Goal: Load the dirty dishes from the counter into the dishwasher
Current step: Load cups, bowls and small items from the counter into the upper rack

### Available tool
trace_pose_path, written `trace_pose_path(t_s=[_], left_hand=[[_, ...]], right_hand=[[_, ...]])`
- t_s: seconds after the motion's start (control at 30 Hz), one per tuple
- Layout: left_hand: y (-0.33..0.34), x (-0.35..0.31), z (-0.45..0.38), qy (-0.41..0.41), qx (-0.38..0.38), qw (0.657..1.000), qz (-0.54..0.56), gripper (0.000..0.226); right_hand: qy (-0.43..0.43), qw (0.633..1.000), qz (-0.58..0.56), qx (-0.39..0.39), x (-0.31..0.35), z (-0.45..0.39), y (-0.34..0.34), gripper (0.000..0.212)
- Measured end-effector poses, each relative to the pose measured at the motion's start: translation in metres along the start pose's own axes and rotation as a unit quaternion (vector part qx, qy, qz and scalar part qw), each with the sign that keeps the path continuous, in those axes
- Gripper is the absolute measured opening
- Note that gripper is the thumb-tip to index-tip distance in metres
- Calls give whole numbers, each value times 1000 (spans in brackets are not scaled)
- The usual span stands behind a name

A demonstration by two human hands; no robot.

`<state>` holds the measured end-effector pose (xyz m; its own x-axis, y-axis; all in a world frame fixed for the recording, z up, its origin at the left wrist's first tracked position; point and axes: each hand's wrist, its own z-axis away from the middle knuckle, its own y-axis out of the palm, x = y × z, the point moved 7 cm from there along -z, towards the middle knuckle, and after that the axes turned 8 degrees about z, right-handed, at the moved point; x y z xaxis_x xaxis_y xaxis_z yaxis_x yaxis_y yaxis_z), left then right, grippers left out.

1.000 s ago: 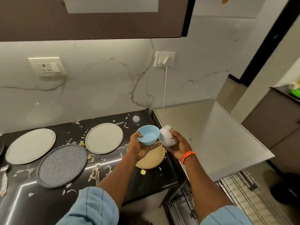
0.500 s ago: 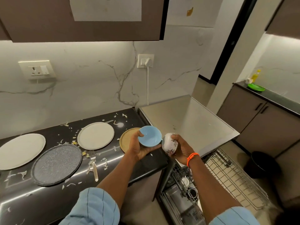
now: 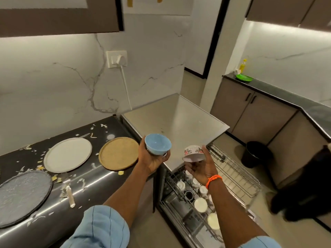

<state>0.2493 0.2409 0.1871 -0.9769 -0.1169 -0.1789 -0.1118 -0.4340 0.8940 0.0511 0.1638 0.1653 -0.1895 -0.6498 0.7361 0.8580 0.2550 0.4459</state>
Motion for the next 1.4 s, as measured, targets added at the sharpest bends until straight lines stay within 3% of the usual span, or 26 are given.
trace_pose_path(t_s=[0.23,0.4,0.53,0.73,0.87,0.93,1.03,1.13,1.23,1.4], left_hand=[[23,125,-55,-118,0,993,-7,99],[30,200,-91,-135,-45,987,-75,88],[15,239,-122,-110,-107,977,-149,99],[5,284,-148,-143,-152,937,-279,65],[-19,293,-189,-123,-204,888,-394,72],[-31,298,-216,-100,-228,851,-462,97],[-40,314,-267,-70,-199,783,-585,120],[-47,335,-312,-48,-172,719,-672,108],[-61,350,-349,-14,-146,646,-749,114],[-92,377,-408,-12,-94,540,-836,113]], right_hand=[[-16,998,-63,-5,32,20,-118,94],[4,991,-130,-4,48,18,-197,83],[20,992,-125,-28,55,14,-249,75],[39,989,-105,-94,48,-3,-306,72],[59,981,-16,-183,37,-21,-332,58],[78,966,51,-241,28,-34,-349,77],[77,935,128,-321,19,-60,-379,103],[58,898,216,-379,18,-97,-404,102],[44,866,273,-418,11,-130,-416,96],[43,812,400,-423,-8,-186,-439,102]])
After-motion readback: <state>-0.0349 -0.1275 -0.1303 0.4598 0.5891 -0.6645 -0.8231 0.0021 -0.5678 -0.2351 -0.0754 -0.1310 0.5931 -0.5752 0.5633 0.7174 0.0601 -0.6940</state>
